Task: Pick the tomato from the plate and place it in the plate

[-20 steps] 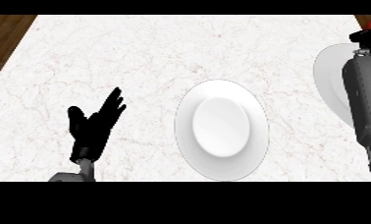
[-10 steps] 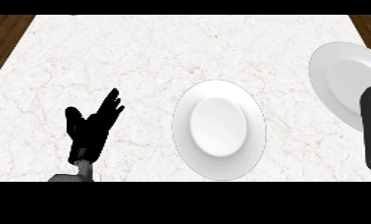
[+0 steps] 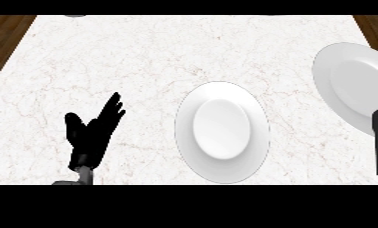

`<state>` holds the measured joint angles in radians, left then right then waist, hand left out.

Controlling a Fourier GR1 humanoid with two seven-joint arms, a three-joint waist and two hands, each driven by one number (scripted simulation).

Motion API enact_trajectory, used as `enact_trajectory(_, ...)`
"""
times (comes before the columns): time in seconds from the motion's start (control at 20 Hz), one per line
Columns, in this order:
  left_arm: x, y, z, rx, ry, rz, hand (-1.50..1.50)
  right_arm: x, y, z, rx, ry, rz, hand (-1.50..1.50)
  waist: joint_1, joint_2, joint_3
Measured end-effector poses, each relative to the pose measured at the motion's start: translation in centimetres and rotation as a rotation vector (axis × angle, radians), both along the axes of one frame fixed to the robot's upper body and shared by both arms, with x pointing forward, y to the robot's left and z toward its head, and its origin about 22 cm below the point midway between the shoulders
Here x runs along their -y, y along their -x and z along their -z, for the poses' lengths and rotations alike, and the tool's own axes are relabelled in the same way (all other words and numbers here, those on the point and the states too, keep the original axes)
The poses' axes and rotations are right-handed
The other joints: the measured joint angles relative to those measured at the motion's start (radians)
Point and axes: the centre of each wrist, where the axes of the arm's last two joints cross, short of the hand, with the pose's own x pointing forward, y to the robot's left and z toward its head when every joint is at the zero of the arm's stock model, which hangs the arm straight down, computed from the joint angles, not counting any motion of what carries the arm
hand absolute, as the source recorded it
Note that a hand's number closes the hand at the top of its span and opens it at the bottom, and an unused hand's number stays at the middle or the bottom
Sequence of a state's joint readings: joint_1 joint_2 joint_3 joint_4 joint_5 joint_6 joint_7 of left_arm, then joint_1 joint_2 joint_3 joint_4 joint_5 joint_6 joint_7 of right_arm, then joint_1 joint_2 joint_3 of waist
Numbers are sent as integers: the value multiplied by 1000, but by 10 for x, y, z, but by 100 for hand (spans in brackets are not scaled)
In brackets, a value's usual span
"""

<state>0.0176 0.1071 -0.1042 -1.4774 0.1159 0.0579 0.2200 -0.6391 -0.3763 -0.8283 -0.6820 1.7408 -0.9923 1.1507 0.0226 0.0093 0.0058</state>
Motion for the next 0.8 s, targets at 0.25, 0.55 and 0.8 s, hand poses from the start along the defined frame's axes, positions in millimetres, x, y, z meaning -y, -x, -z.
enact_trajectory(0.25, -1, -2, 0, -11, -3, -3, 0, 8, 2, 15, 62, -144, -8, -150, 1, 0, 2)
enact_trajectory(0.55, -1, -3, -1, -12, 2, -4, 0, 6, 3, 20, 164, -77, -99, -150, -1, -2, 3)
enact_trajectory(0.8, -2, -1, 1, -10, -2, -13, 0, 2, 7, 18, 290, 13, -110, -150, -8, -5, 3)
